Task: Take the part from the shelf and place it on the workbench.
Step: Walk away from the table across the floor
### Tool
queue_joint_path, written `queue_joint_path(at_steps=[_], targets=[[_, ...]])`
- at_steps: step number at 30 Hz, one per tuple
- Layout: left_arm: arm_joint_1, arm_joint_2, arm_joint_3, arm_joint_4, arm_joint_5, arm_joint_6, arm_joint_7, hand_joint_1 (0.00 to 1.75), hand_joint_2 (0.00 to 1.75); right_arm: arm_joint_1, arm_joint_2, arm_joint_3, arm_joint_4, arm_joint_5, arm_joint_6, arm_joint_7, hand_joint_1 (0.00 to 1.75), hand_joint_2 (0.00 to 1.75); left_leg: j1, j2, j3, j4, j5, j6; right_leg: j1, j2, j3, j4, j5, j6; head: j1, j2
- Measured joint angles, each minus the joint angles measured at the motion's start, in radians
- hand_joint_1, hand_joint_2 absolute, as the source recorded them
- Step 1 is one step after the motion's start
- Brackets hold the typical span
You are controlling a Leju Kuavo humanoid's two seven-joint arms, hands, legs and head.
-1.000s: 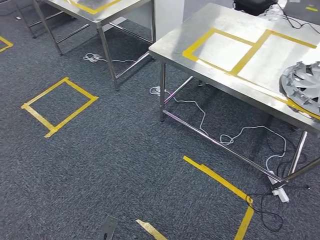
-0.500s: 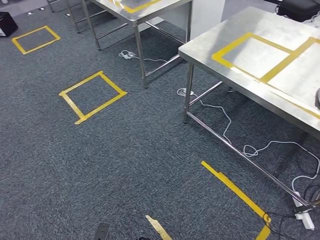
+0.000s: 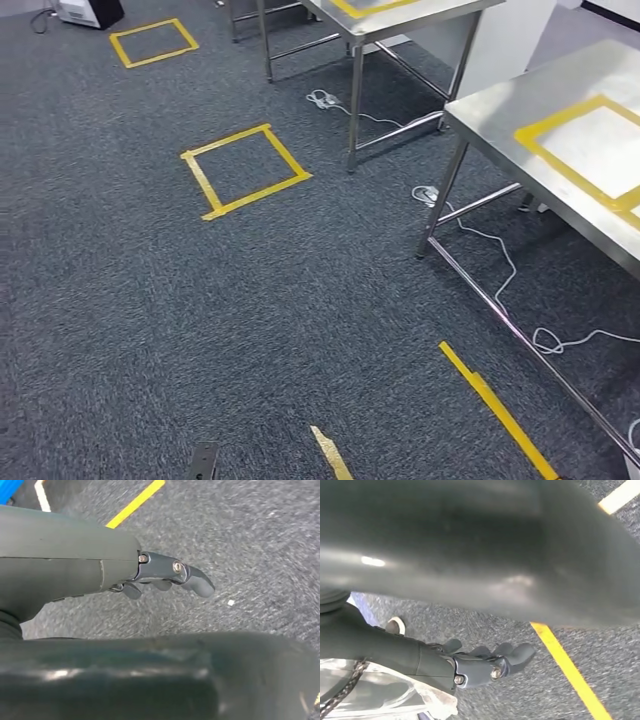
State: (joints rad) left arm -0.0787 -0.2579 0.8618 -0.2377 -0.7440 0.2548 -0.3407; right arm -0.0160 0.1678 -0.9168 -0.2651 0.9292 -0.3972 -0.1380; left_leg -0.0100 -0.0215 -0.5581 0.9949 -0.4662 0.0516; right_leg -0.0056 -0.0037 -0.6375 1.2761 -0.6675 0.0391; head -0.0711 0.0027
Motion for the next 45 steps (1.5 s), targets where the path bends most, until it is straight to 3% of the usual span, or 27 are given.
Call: queue_joint_path(at_steps=[1, 2, 4, 6, 8, 9, 11, 13, 14, 16, 18, 20, 22, 24, 26, 28, 30, 31, 33, 35, 37, 39, 40, 42, 43, 45], targets=[[0.001, 0.0, 0.002, 0.0, 0.0, 0.004, 0.0, 0.0, 0.0, 0.001, 0.0, 0.001, 0.0, 0.001, 0.0, -0.002, 0.0, 0.0, 0.0, -0.015, 0.001, 0.001, 0.0, -0.001, -0.001, 0.002, 0.003, -0.015, 0.023, 0.001, 0.0, 0.0], [0.002, 0.0, 0.004, 0.0, -0.002, 0.012, 0.002, 0.0, 0.0, 0.0, 0.0, 0.001, 0.0, 0.004, 0.0, -0.006, 0.0, 0.0, 0.001, -0.03, 0.001, 0.003, 0.0, -0.002, -0.003, 0.007, 0.022, -0.065, 0.061, 0.001, 0.0, 0.0], [0.002, 0.0, 0.006, 0.0, -0.012, 0.037, 0.006, 0.0, 0.0, -0.004, 0.0, 0.002, 0.001, 0.009, 0.0, -0.014, 0.0, 0.0, 0.001, -0.055, -0.002, 0.012, -0.003, -0.009, -0.012, 0.046, 0.078, -0.197, 0.127, 0.003, 0.0, 0.0], [0.002, 0.0, 0.007, 0.0, -0.025, 0.062, 0.018, 0.0, 0.0, -0.007, 0.002, 0.003, 0.002, 0.013, -0.001, -0.032, 0.0, 0.0, -0.001, -0.075, -0.013, 0.022, -0.003, -0.02, -0.016, 0.077, 0.11, -0.263, 0.14, -0.001, 0.0, 0.0], [0.007, 0.003, 0.007, 0.0, -0.036, 0.08, 0.038, 0.0, 0.0, -0.009, 0.003, 0.002, 0.004, 0.014, -0.001, -0.061, 0.0, 0.0, 0.002, -0.095, -0.023, 0.026, 0.0, -0.03, -0.016, 0.066, 0.116, -0.267, 0.135, -0.011, -0.001, 0.0], [0.011, 0.005, 0.007, 0.0, -0.042, 0.086, 0.049, 0.0, 0.0, -0.01, 0.004, 0.002, 0.004, 0.015, -0.001, -0.078, 0.0, 0.0, 0.002, -0.092, -0.027, 0.032, -0.004, -0.035, -0.016, 0.055, 0.117, -0.269, 0.137, -0.016, -0.001, 0.0], [0.017, 0.011, 0.008, 0.0, -0.051, 0.094, 0.057, 0.0, 0.0, -0.015, 0.009, 0.001, 0.006, 0.02, -0.001, -0.109, 0.0, 0.0, 0.003, -0.055, -0.051, 0.088, -0.038, -0.046, -0.017, 0.031, 0.12, -0.272, 0.139, -0.028, -0.006, 0.0], [0.019, 0.015, 0.008, 0.0, -0.056, 0.097, 0.048, 0.0, 0.0, -0.018, 0.015, 0.002, 0.011, 0.03, -0.001, -0.123, 0.0, 0.0, 0.004, -0.007, -0.108, 0.212, -0.1, -0.055, -0.013, 0.004, 0.122, -0.272, 0.136, -0.035, -0.011, 0.0], [0.019, 0.016, 0.008, 0.0, -0.056, 0.097, 0.038, 0.0, 0.0, -0.018, 0.016, 0.003, 0.013, 0.034, 0.0, -0.122, 0.0, 0.0, 0.005, 0.004, -0.136, 0.272, -0.122, -0.057, -0.011, -0.012, 0.124, -0.272, 0.135, -0.037, -0.011, 0.0], [0.021, 0.018, 0.008, 0.0, -0.053, 0.094, 0.013, 0.0, 0.0, -0.02, 0.017, 0.003, 0.018, 0.039, 0.004, -0.114, 0.0, 0.0, 0.006, 0.013, -0.153, 0.308, -0.118, -0.056, -0.008, -0.041, 0.127, -0.272, 0.131, -0.04, -0.011, 0.0], [0.021, 0.02, 0.008, 0.0, -0.05, 0.089, -0.011, 0.0, 0.0, -0.022, 0.019, 0.003, 0.02, 0.04, 0.009, -0.104, 0.0, 0.0, 0.004, 0.029, -0.098, 0.201, -0.053, -0.047, -0.005, -0.066, 0.133, -0.272, 0.125, -0.039, -0.011, 0.0], [0.018, 0.022, 0.009, 0.0, -0.049, 0.085, -0.03, 0.0, 0.0, -0.024, 0.023, 0.003, 0.022, 0.041, 0.011, -0.097, 0.0, 0.0, -0.007, 0.074, -0.035, 0.077, -0.014, -0.033, 0.0, -0.087, 0.138, -0.272, 0.119, -0.033, -0.011, 0.0], [0.016, 0.025, 0.009, 0.0, -0.051, 0.083, -0.042, 0.0, 0.0, -0.025, 0.025, 0.003, 0.025, 0.045, 0.011, -0.095, 0.0, 0.0, -0.017, 0.095, -0.018, 0.037, -0.016, -0.025, 0.004, -0.108, 0.141, -0.273, 0.115, -0.025, -0.01, 0.0], [0.019, 0.028, 0.009, 0.0, -0.053, 0.083, -0.049, 0.0, 0.0, -0.027, 0.027, 0.003, 0.025, 0.049, 0.011, -0.095, 0.0, 0.0, -0.015, 0.074, -0.019, 0.027, -0.011, -0.017, 0.004, -0.12, 0.145, -0.275, 0.11, -0.015, -0.01, 0.0], [0.021, 0.029, 0.009, 0.0, -0.053, 0.083, -0.052, 0.0, 0.0, -0.028, 0.028, 0.004, 0.026, 0.051, 0.011, -0.096, 0.0, 0.0, -0.009, 0.053, -0.015, 0.016, -0.004, -0.007, 0.001, -0.076, 0.13, -0.241, 0.082, -0.006, -0.007, 0.0], [0.018, 0.03, 0.01, 0.0, -0.053, 0.082, -0.053, 0.0, 0.0, -0.026, 0.029, 0.004, 0.028, 0.051, 0.01, -0.095, 0.0, 0.0, -0.006, 0.029, -0.015, 0.013, 0.0, 0.001, -0.002, -0.016, 0.073, -0.125, 0.025, -0.001, -0.003, 0.0], [0.017, 0.03, 0.01, 0.0, -0.054, 0.082, -0.053, 0.0, 0.0, -0.021, 0.029, 0.004, 0.03, 0.051, 0.01, -0.094, 0.0, 0.0, -0.006, 0.001, -0.016, 0.013, 0.0, 0.003, -0.003, 0.001, 0.009, -0.008, -0.01, 0.003, -0.002, 0.0], [0.018, 0.031, 0.01, 0.0, -0.054, 0.082, -0.053, 0.0, 0.0, -0.019, 0.029, 0.004, 0.03, 0.051, 0.01, -0.094, 0.0, 0.0, -0.006, -0.014, -0.015, 0.014, 0.0, 0.003, -0.003, 0.002, -0.003, 0.005, 0.001, 0.003, -0.002, 0.0], [0.02, 0.032, 0.01, 0.0, -0.054, 0.082, -0.053, 0.0, 0.0, -0.018, 0.029, 0.004, 0.031, 0.051, 0.01, -0.094, 0.0, 0.0, -0.005, -0.043, -0.012, 0.016, -0.001, 0.002, -0.005, 0.013, 0.026, -0.083, 0.074, 0.002, -0.002, 0.0], [0.019, 0.032, 0.01, 0.0, -0.055, 0.081, -0.053, 0.0, 0.0, -0.018, 0.029, 0.004, 0.031, 0.051, 0.01, -0.094, 0.0, 0.0, -0.006, -0.068, -0.014, 0.022, -0.003, -0.004, -0.01, 0.053, 0.081, -0.211, 0.13, -0.003, -0.003, 0.0], [0.018, 0.033, 0.01, 0.0, -0.059, 0.082, -0.05, 0.0, 0.0, -0.019, 0.029, 0.005, 0.032, 0.052, 0.011, -0.093, 0.0, 0.0, -0.004, -0.088, -0.021, 0.027, -0.001, -0.015, -0.011, 0.078, 0.107, -0.262, 0.136, -0.009, -0.003, 0.0], [0.021, 0.034, 0.01, 0.0, -0.069, 0.086, -0.034, 0.0, 0.0, -0.019, 0.031, 0.005, 0.033, 0.055, 0.015, -0.093, 0.0, 0.0, -0.001, -0.105, -0.028, 0.027, 0.003, -0.027, -0.01, 0.062, 0.114, -0.268, 0.139, -0.019, -0.004, 0.0], [0.024, 0.035, 0.01, 0.0, -0.075, 0.089, -0.023, 0.0, 0.0, -0.019, 0.032, 0.005, 0.033, 0.055, 0.018, -0.096, 0.0, 0.0, -0.002, -0.096, -0.031, 0.033, -0.001, -0.032, -0.011, 0.05, 0.116, -0.272, 0.142, -0.025, -0.004, 0.0], [0.026, 0.036, 0.009, 0.0, -0.085, 0.096, 0.001, 0.0, 0.0, -0.018, 0.036, 0.005, 0.033, 0.055, 0.024, -0.108, 0.0, 0.0, -0.003, -0.049, -0.056, 0.092, -0.039, -0.042, -0.013, 0.024, 0.122, -0.281, 0.145, -0.038, -0.008, 0.0], [0.026, 0.036, 0.009, 0.0, -0.09, 0.098, 0.011, 0.0, 0.0, -0.017, 0.037, 0.005, 0.033, 0.055, 0.027, -0.116, 0.0, 0.0, -0.001, -0.019, -0.082, 0.148, -0.069, -0.048, -0.012, 0.009, 0.124, -0.282, 0.144, -0.041, -0.01, 0.0], [0.026, 0.037, 0.008, 0.0, -0.093, 0.1, 0.026, 0.0, 0.0, -0.015, 0.038, 0.005, 0.033, 0.056, 0.033, -0.135, 0.0, 0.0, 0.006, 0.006, -0.138, 0.27, -0.119, -0.057, -0.01, -0.023, 0.126, -0.282, 0.141, -0.044, -0.01, 0.0]])
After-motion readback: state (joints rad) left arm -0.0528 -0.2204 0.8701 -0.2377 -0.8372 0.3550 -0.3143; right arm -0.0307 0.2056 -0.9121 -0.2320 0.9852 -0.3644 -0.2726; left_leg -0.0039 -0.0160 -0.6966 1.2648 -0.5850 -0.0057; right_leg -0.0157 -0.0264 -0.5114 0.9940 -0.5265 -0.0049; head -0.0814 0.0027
